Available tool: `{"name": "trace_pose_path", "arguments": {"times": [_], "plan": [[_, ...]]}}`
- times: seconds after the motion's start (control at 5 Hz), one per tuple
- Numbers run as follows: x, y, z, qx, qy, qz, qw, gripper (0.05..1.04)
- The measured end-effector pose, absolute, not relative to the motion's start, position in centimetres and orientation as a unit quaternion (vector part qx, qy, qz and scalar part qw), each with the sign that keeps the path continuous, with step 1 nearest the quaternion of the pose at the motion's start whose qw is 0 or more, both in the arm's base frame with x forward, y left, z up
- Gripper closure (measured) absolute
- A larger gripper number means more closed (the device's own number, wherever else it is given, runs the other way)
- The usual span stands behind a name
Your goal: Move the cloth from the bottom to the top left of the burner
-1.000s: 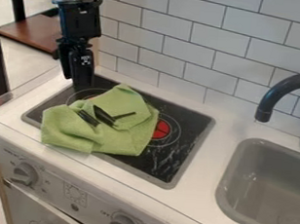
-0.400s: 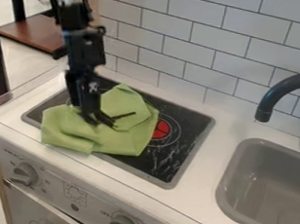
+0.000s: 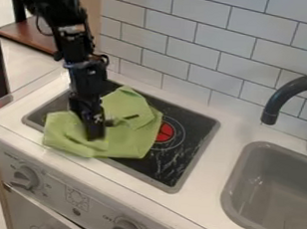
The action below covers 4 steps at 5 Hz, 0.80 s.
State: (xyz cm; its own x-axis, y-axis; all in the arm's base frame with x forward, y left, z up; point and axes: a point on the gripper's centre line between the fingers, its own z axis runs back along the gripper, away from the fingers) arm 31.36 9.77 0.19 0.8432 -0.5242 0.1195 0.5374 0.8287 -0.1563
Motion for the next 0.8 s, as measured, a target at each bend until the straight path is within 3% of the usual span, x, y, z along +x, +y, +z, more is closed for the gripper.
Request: {"name": "trace_pose_path", "arguments": {"times": [0.4,0.8], "plan": [[32.4,10.4,-0.2,-0.070,-0.057,-0.258,0.962,0.084],[36.5,12.4,-0.1,-0.076,-0.063,-0.210,0.973,0.084]]}}
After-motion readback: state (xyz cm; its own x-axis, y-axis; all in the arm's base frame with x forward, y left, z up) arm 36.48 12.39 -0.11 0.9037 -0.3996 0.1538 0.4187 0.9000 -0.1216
